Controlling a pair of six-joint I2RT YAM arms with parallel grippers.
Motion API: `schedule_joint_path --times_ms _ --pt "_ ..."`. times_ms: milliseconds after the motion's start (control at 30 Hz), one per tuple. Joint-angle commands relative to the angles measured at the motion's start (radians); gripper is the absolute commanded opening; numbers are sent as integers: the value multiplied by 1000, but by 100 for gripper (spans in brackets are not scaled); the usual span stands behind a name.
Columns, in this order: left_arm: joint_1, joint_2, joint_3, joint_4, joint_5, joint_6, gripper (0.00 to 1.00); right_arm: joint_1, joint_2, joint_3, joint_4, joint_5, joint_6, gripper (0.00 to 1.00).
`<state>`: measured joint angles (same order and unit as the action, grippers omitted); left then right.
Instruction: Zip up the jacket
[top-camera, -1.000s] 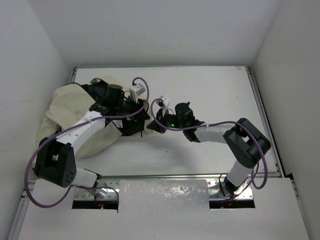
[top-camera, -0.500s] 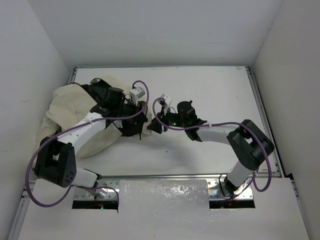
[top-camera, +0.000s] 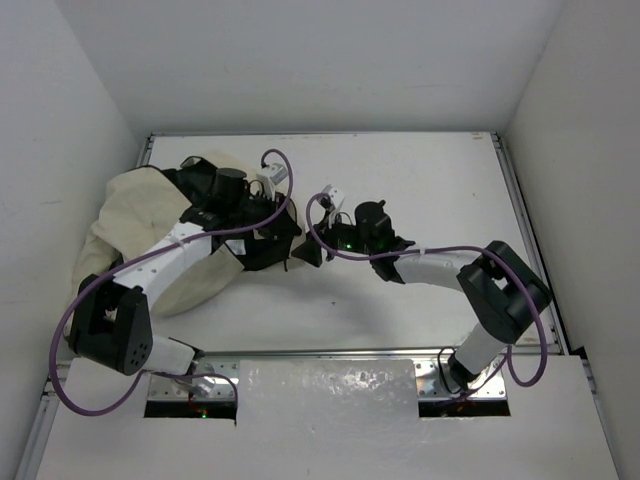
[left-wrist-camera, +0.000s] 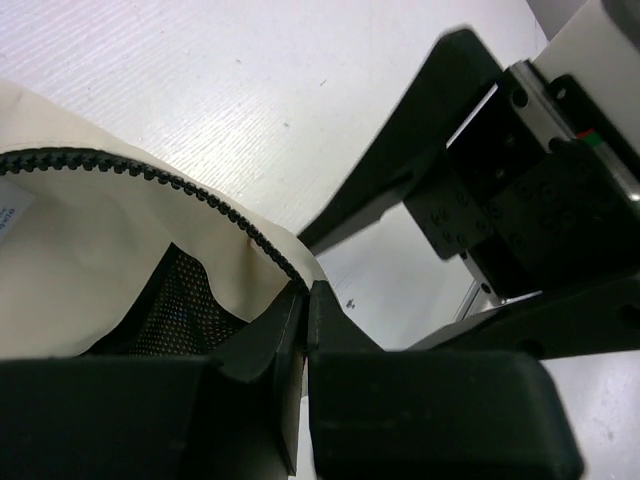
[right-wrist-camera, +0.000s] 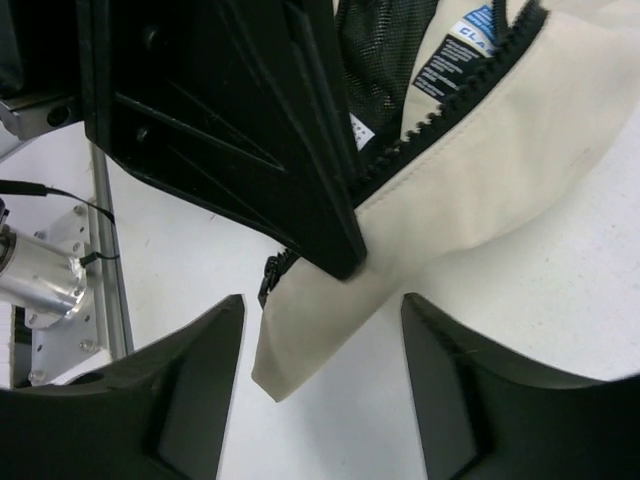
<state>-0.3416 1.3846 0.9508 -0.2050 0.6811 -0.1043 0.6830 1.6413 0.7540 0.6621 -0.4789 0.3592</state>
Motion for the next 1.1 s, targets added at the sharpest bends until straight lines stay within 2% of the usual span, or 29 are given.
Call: schedule_joint_path --times_ms 0,67,100,167,200,233,333,433,467,567,733,767,900,1067 --pt "-8 -15 16 67 3 -28 0 16 31 45 63 -6 30 59" --pt "-8 -15 16 72 2 -29 0 16 40 51 74 -6 38 45" --pt "-8 -13 16 72 -5 -29 0 16 46 53 80 -10 41 29" --pt "-8 -12 16 72 -11 -29 0 16 49 54 82 -15 44 16" --pt "-8 -13 16 72 -14 -29 0 16 51 54 88 -21 47 5" --pt "-8 -12 16 73 -14 -26 0 16 51 51 93 -24 50 1" --pt "-8 -12 17 72 -25 -15 0 16 46 28 139 -29 61 0" --pt "-7 -12 29 46 -49 12 18 16 45 22 146 -29 61 0" --pt "-7 -12 35 33 -67 23 30 13 45 22 145 -32 61 0" --pt "-8 -19 78 -45 -145 87 47 6 45 16 145 -35 66 0" --pt "7 -64 180 -200 -259 193 58 -17 43 5 128 -24 54 0" --pt "10 -74 209 -253 -265 204 66 -19 40 7 101 -18 29 0" --pt "13 -105 255 -382 -308 258 68 -45 55 21 65 -10 0 0" --pt "68 -150 194 -445 -558 302 71 -59 60 47 2 6 -32 0"
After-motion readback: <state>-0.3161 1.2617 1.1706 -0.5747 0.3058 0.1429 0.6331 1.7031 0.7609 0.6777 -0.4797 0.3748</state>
